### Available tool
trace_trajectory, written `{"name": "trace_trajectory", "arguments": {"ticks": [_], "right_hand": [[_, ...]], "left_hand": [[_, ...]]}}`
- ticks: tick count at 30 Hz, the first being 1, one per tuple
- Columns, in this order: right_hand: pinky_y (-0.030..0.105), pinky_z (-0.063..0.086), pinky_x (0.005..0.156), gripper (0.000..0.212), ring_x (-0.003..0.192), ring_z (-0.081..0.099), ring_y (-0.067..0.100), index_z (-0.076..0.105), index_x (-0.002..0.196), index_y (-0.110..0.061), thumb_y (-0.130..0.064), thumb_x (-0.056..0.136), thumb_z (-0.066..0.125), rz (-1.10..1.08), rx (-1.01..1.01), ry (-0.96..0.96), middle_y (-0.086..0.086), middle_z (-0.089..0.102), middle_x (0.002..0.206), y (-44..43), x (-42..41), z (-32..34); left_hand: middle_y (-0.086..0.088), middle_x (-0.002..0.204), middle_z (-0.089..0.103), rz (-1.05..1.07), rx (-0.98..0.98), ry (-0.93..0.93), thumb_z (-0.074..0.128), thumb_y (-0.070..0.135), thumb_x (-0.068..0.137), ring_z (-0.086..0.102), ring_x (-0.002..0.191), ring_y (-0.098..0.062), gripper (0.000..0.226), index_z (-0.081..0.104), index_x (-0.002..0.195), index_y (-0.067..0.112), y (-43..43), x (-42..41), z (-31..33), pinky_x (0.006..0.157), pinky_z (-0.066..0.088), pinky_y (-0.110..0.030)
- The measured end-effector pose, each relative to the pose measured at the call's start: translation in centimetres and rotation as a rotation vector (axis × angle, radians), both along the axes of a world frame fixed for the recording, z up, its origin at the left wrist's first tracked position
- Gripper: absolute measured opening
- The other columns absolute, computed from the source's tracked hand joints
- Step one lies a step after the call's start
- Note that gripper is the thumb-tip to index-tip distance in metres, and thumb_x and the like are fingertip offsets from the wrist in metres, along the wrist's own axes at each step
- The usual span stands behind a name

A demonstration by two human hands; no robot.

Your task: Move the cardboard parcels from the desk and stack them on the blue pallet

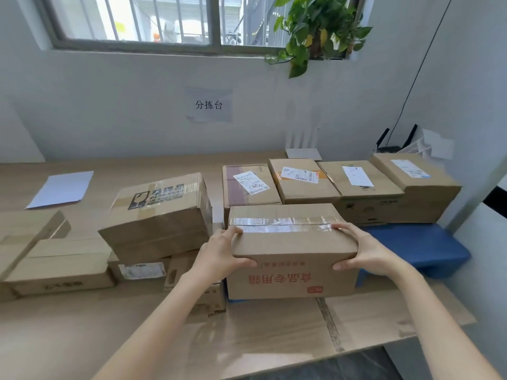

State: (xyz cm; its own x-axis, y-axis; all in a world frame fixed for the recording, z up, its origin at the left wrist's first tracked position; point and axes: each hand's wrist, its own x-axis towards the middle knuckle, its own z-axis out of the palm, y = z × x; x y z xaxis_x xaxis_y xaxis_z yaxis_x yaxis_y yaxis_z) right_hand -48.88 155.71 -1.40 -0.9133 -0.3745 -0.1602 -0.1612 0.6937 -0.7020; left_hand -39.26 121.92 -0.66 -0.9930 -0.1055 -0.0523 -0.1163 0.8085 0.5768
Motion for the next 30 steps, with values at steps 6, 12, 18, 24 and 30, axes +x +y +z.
{"name": "trace_trajectory", "arguments": {"ticks": [6, 12, 18, 24, 30], "right_hand": [[0.034, 0.051, 0.09, 0.093, 0.114, 0.049, 0.018, 0.038, 0.129, -0.051, -0.019, 0.059, 0.091, 0.026, -0.037, -0.011, -0.005, 0.041, 0.134, -1.2, -1.6, -2.6], [0.029, 0.048, 0.084, 0.094, 0.114, 0.046, 0.019, 0.034, 0.132, -0.046, -0.015, 0.062, 0.089, 0.041, -0.043, 0.013, -0.004, 0.038, 0.133, -2.1, -2.9, -3.9], [0.028, 0.048, 0.082, 0.095, 0.115, 0.046, 0.02, 0.033, 0.132, -0.045, -0.014, 0.062, 0.089, 0.051, -0.045, 0.004, -0.003, 0.038, 0.134, -2.6, -4.1, -4.6], [0.036, 0.05, 0.088, 0.098, 0.112, 0.05, 0.022, 0.033, 0.132, -0.043, -0.014, 0.059, 0.09, 0.044, -0.029, -0.007, -0.002, 0.044, 0.131, -2.9, -4.9, -5.0], [0.041, 0.049, 0.091, 0.098, 0.114, 0.049, 0.022, 0.033, 0.134, -0.041, -0.012, 0.06, 0.089, 0.038, -0.007, 0.028, -0.002, 0.046, 0.131, -3.2, -5.8, -5.0]], "left_hand": [[0.002, 0.123, 0.045, 0.051, 0.055, -0.018, 0.084, 0.046, 0.063, 0.05, 0.113, -0.024, 0.075, 0.044, 0.125, 0.034, -0.4, -0.9, -3.1, 0.085, 0.043, -0.035], [0.001, 0.128, 0.042, 0.095, 0.052, 0.007, 0.085, 0.039, 0.064, 0.049, 0.114, -0.025, 0.073, 0.044, 0.123, 0.032, -0.5, -1.5, -4.0, 0.086, 0.043, -0.035], [0.003, 0.126, 0.041, 0.108, 0.058, 0.014, 0.085, 0.036, 0.065, 0.049, 0.113, -0.023, 0.072, 0.044, 0.124, 0.032, -0.7, -2.0, -4.5, 0.083, 0.041, -0.03], [0.003, 0.136, 0.04, 0.124, 0.054, 0.008, 0.085, 0.037, 0.065, 0.046, 0.121, -0.025, 0.078, 0.045, 0.131, 0.031, -0.9, -2.9, -4.7, 0.092, 0.04, -0.036], [0.003, 0.137, 0.039, 0.129, 0.059, 0.02, 0.084, 0.036, 0.066, 0.045, 0.124, -0.024, 0.079, 0.044, 0.134, 0.031, -0.8, -3.6, -4.7, 0.095, 0.036, -0.037]]}}
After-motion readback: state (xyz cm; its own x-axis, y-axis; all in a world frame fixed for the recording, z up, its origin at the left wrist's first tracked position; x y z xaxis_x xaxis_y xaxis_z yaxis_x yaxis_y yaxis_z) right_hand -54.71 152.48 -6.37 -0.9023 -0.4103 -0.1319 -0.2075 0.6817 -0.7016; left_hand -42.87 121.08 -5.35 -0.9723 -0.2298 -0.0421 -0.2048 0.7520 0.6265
